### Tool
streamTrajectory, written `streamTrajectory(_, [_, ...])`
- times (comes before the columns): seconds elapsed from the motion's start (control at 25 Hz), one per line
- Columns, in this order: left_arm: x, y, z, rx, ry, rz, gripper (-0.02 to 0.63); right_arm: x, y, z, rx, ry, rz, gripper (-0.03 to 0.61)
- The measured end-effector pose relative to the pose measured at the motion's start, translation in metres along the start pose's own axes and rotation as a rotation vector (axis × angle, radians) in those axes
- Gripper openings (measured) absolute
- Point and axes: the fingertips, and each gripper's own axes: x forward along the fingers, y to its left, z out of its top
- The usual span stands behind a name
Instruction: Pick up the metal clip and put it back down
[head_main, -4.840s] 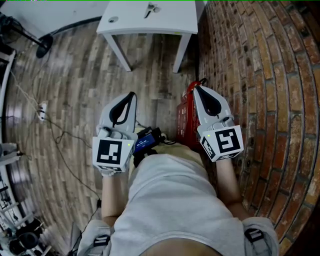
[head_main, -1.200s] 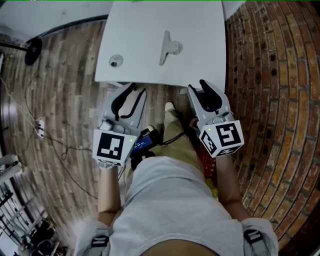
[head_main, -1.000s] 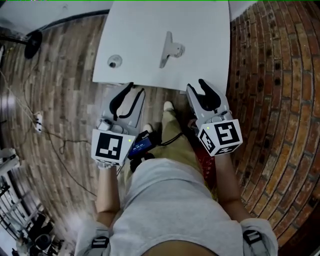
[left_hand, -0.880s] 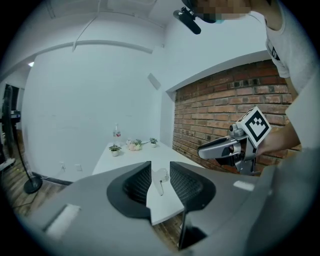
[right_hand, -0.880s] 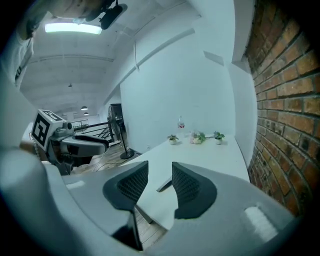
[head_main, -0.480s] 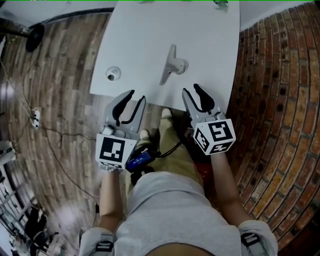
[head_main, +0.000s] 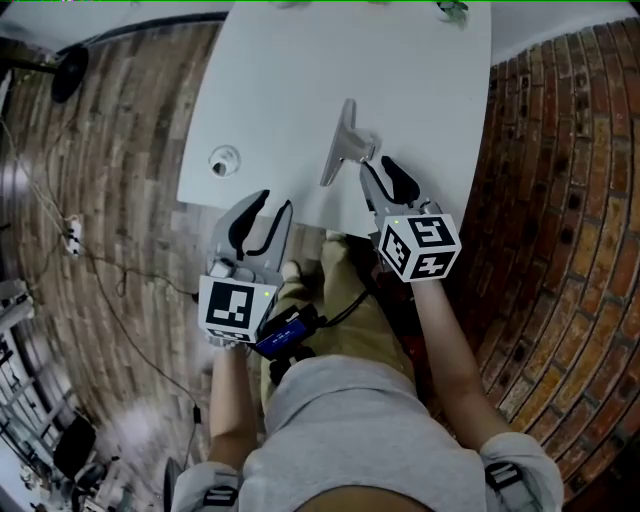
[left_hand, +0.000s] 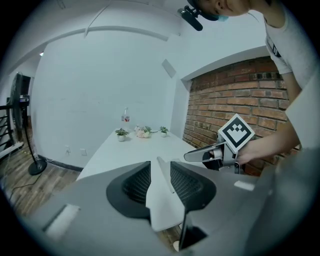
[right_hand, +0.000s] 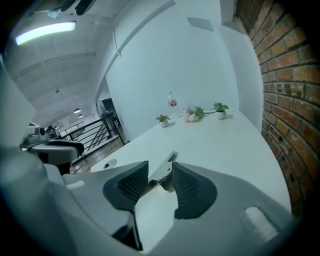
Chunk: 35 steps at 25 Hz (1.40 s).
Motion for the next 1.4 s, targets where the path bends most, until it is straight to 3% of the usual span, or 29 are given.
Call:
streamTrajectory(0.56, [0.014, 0.012, -0.023, -0.034, 0.069, 0.036, 0.124, 0.050, -0.013, -0.020, 0.142, 0.065, 0.047, 0.149])
streamTrajectory(0.72, [0.020, 0.012, -0.023, -0.052, 0.074, 0.024, 0.124, 0.054, -0.010, -0.018, 0.172, 0.068, 0.078, 0.120])
streamTrajectory(1.04, [0.033, 0.013, -0.023, -0.081, 0.088, 0.011, 0.127, 0.052, -0.013, -0.004, 0.331, -0.002, 0.143, 0.038])
streamTrajectory(1.4, [0.033, 0.010, -0.018, -0.118, 0.074, -0.005, 0.130, 0.040, -0.012, 0.017, 0.315, -0.064, 0.178, 0.017])
